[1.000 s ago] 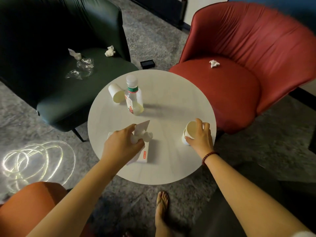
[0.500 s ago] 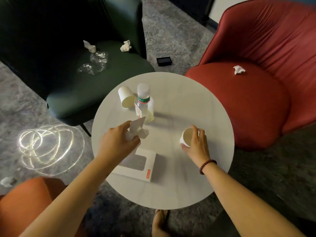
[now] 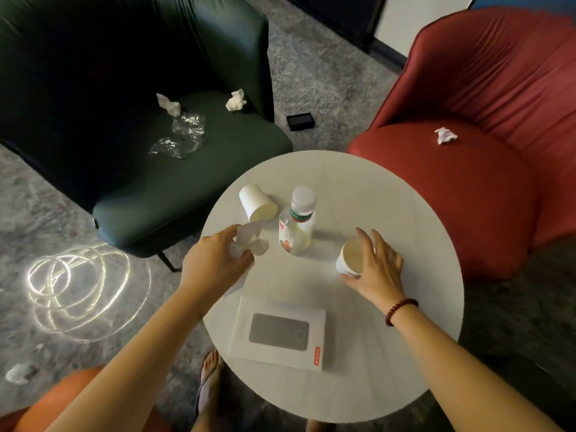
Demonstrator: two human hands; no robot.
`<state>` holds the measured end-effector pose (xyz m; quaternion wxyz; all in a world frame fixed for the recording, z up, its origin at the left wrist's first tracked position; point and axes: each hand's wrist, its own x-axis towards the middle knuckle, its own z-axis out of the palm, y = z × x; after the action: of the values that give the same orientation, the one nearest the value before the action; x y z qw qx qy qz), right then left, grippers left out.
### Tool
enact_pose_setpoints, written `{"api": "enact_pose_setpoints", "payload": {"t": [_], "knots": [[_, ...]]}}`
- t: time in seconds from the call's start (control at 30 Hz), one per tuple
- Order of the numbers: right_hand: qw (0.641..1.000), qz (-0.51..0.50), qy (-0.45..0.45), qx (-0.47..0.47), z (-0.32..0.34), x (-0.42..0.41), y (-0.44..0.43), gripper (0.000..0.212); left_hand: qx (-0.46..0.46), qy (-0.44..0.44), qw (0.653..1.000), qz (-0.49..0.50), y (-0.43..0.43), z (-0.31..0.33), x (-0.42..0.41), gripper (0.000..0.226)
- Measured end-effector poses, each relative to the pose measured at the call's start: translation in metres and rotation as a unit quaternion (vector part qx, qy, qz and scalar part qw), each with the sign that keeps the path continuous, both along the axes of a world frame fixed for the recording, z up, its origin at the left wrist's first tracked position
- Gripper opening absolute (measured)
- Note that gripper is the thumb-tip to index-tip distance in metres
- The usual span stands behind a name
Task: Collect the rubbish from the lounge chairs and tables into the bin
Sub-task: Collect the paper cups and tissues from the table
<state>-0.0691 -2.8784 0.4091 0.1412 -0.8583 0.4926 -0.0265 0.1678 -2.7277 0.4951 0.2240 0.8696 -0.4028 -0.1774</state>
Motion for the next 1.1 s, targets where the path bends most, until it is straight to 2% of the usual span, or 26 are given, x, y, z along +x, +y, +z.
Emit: {"api": "enact_pose_setpoints", "payload": {"t": [0.13, 0.3, 0.43, 0.57, 0.73, 0.97, 1.1], "knots": [[0.996, -0.075, -0.039, -0.027, 0.023, 0.010, 0.018, 0.091, 0.012, -0.037, 0.998, -0.048, -0.011, 0.012, 0.046, 0.036], [0.958, -0.119, -0.214, -0.149, 0.056, 0.061, 0.062, 0.054, 0.029, -0.061, 0.993, -0.095, -0.030, 0.027, 0.103, 0.026], [0.954, -0.064, -0.276, -0.097, 0.061, 0.122, 0.104, 0.035, 0.044, -0.077, 0.989, -0.122, -0.048, 0.025, 0.130, 0.019], [0.958, -0.026, -0.284, -0.016, 0.046, 0.179, 0.119, 0.035, 0.054, -0.077, 0.986, -0.140, -0.061, 0.013, 0.140, 0.020], [0.949, -0.115, -0.280, 0.095, 0.018, 0.227, 0.090, 0.045, 0.084, -0.084, 0.982, -0.144, -0.087, -0.013, 0.152, 0.018], [0.914, -0.267, -0.294, 0.079, -0.020, 0.262, 0.052, 0.049, 0.084, -0.069, 0.983, -0.145, -0.131, -0.059, 0.161, 0.022], [0.902, -0.265, -0.333, 0.065, -0.028, 0.268, 0.046, 0.038, 0.091, -0.031, 0.975, -0.200, -0.140, -0.078, 0.155, 0.037]]}}
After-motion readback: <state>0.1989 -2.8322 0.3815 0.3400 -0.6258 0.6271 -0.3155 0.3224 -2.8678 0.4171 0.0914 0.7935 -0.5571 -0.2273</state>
